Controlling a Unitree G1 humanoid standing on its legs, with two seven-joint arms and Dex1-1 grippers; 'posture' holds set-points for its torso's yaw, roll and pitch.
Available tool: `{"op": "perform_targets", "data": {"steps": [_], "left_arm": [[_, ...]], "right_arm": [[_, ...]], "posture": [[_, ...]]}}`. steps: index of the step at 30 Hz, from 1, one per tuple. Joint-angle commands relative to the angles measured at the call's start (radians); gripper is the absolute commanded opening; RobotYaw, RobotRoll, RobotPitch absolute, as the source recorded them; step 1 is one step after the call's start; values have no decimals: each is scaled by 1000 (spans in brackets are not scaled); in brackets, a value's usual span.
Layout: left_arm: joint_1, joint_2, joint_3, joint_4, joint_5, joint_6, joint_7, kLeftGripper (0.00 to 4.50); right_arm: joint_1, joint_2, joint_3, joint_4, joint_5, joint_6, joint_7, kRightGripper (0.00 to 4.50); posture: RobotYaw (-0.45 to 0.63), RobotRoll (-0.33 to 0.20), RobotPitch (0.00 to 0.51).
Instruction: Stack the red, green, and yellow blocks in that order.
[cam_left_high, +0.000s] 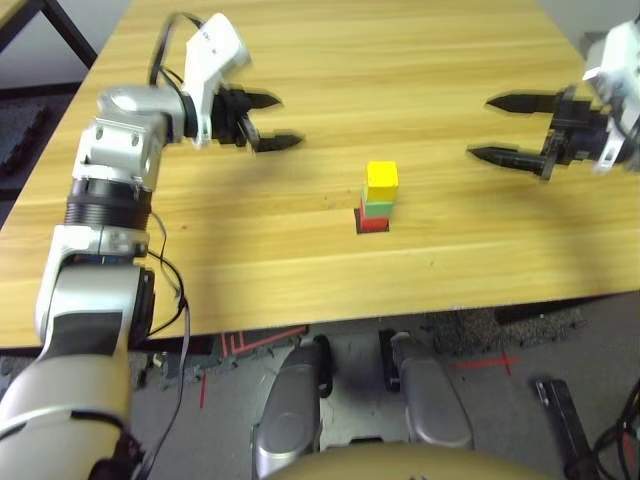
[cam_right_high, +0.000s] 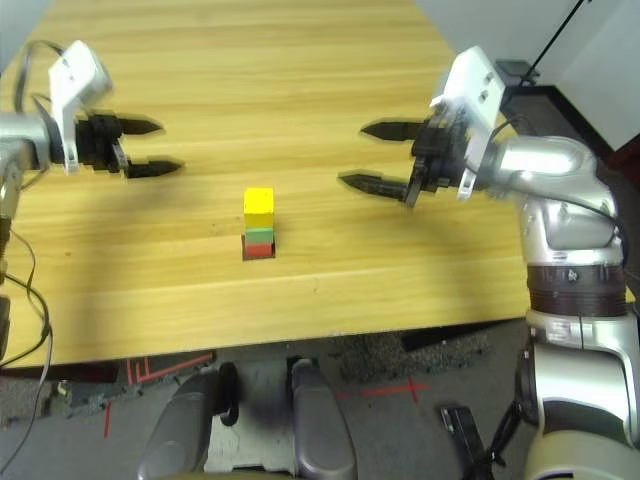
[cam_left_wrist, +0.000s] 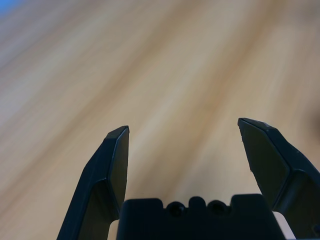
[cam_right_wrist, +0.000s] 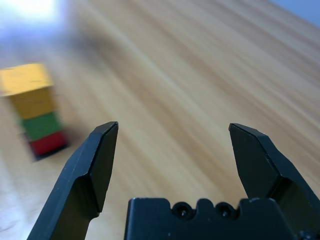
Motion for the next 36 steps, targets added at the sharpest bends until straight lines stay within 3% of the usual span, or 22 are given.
{"op": "perform_targets", "data": {"steps": [1,5,12,26,36], "left_arm": [[71,-25,87,-12,32,-62,226,4446],[271,-96,226,-215,56,-77,532,4446],[498,-165,278,-425,152,-93,811,4446],[624,-207,292,-509,145,-77,869,4446],[672,-282,252,-616,147,-9,885,4446]], "right_arm": [[-8,21,-39,118,-61,-86,-116,4500],[18,116,-115,177,-141,-200,-447,4500],[101,227,-193,100,-154,-245,-678,4500],[348,329,-259,-188,-83,-81,-800,4500],[371,298,-292,-236,-60,-50,-799,4500]], "posture": [[161,22,224],[162,33,227],[165,41,233],[149,25,255],[98,24,287]]}}
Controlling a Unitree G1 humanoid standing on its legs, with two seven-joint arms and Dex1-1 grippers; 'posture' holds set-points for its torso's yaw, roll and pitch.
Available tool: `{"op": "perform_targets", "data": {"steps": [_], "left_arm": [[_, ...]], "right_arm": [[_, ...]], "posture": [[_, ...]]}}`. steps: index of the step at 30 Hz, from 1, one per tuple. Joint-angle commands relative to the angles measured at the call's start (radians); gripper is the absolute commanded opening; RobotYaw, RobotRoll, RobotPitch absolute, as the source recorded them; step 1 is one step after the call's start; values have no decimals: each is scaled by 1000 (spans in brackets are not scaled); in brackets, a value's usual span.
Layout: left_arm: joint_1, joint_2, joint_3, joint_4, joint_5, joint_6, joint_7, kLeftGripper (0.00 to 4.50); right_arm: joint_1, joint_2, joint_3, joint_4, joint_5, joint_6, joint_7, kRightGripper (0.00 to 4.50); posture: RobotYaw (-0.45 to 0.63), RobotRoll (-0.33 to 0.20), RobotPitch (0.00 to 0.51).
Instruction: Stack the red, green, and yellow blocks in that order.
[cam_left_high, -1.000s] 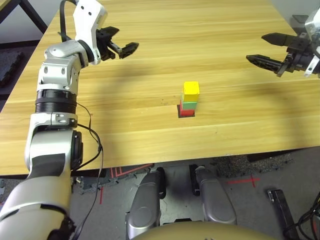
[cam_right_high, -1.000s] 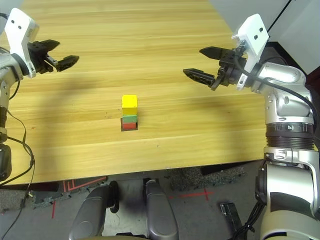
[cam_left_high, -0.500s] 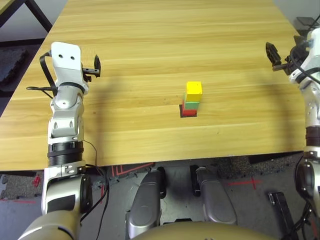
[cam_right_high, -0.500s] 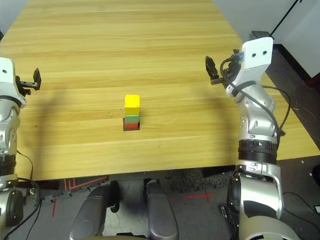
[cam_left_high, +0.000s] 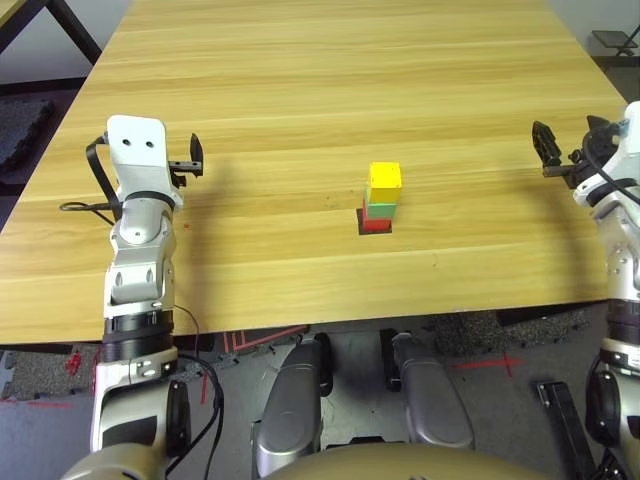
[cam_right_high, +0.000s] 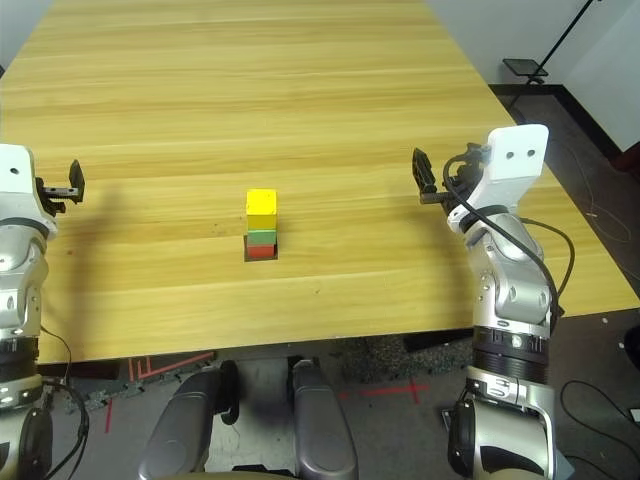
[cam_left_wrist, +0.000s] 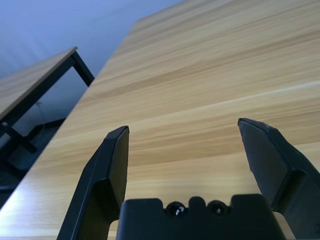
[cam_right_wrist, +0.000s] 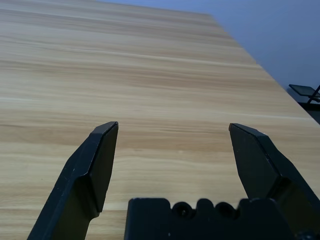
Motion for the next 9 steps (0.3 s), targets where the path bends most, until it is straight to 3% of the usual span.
{"op": "perform_targets", "data": {"steps": [1,9], "left_arm": [[14,-14,-27,0,3,6,-10,4446],[-5,-31,-39,-2,5,0,4,4446]], "right_arm": [[7,-20,-30,-13,15,7,5,4500],[-20,-23,-25,-16,19,24,13,4500]], "posture": [[98,21,289],[134,3,269]]}}
